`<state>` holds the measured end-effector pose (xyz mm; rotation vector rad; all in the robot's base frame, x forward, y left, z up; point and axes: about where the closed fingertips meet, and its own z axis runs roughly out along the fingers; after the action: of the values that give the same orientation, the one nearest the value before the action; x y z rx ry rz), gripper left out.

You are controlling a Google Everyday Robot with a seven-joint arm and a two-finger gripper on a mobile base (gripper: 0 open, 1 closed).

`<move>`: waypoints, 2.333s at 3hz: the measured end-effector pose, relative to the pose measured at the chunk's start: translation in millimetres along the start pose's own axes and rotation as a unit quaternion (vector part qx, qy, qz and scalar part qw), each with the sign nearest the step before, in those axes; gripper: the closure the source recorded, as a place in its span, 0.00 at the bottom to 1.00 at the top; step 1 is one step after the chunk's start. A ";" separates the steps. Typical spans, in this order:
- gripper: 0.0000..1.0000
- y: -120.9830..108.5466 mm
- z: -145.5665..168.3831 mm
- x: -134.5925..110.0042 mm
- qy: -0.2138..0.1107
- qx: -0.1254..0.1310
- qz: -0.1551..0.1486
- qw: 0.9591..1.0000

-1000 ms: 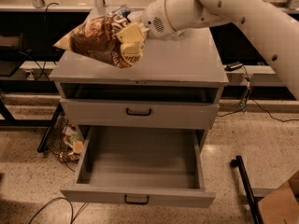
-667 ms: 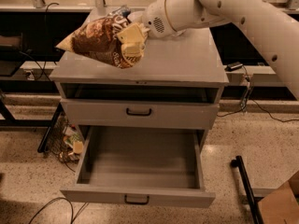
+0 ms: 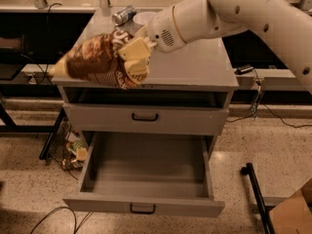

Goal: Place brown chip bag into middle drawer

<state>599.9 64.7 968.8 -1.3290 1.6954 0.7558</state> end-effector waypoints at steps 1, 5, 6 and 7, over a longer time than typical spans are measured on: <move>1.00 46.1 -0.1 32.5 0.026 -0.016 0.023 0.999; 1.00 94.3 47.5 193.5 0.105 -0.054 0.102 0.988; 1.00 102.0 64.9 271.9 0.132 -0.061 0.141 0.979; 1.00 105.4 78.8 335.9 0.154 -0.057 0.182 0.970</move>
Offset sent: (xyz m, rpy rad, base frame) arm -0.1159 -0.0293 -0.1691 -0.1728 0.3083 -0.0657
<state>486.1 2.7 632.1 -1.2770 2.2126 0.9008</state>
